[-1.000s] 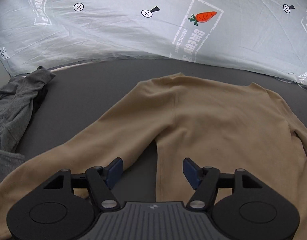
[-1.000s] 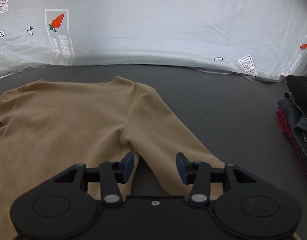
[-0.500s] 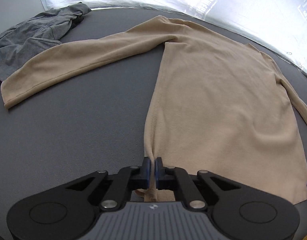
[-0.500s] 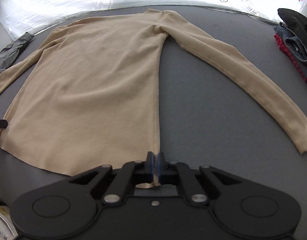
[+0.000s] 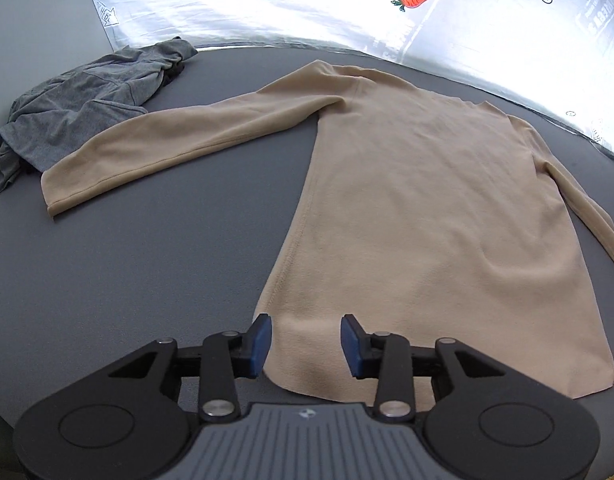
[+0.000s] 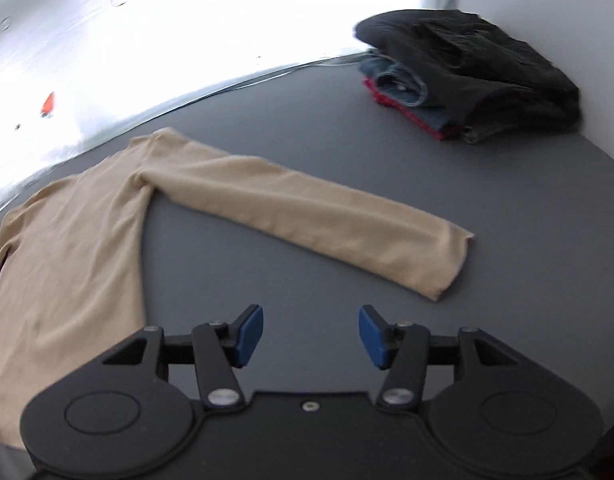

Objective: Fold clothes

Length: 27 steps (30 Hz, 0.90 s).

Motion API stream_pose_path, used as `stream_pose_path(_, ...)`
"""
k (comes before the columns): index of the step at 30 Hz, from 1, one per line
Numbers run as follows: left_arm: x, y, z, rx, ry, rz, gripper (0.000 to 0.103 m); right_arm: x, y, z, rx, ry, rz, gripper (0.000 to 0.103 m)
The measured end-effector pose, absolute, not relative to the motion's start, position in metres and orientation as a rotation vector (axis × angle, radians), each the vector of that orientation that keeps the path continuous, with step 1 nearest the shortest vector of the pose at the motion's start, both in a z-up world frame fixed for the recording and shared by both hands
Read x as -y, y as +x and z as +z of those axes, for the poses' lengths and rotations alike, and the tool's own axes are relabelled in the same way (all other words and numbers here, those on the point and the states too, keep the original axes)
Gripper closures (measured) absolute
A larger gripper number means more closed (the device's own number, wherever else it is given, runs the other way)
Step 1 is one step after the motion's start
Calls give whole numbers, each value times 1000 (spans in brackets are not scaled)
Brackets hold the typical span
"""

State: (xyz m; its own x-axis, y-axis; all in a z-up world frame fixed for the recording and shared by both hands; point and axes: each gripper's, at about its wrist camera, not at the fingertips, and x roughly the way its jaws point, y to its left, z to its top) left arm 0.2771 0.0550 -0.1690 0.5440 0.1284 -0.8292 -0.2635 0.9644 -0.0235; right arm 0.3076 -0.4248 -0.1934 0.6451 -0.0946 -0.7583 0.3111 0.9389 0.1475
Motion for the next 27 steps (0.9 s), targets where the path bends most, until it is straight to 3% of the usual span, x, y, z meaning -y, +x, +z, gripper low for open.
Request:
stream_pose_path(7,-21,279,-170,-1007,-96,215,60,520,340,-231,-806,433,-474,49)
stream_pose_path(9,-18,280,-168,-1013,-81,214,60,522,351,-240,-818,387,-448,63)
stream_pose_path(10,-16,281,-168,-1016,-74,214,60,519,356,-241,-823,348,-424,76)
stream_pose_path(11,-16,282,-167,-1019,-68,214,60,517,360,-243,-827,308,-401,100)
stream_pose_path(12,-16,283,-166,-1020,-64,215,60,512,362,-241,-823,244,-395,102)
stream_pose_path(19,-36,284,-155,-996,-78,277,53,526,367,-232,-840,88,-470,103)
stream_pose_path(22,-53,280,-152,-998,-99,321,52,520,369,-236,-893,6,-489,98)
stream_pose_path(26,-82,272,-149,-993,-128,391,43,482,360,-223,-855,-37,-455,68)
stream_pose_path(27,-93,270,-148,-991,-145,411,43,467,357,-219,-842,-43,-432,66)
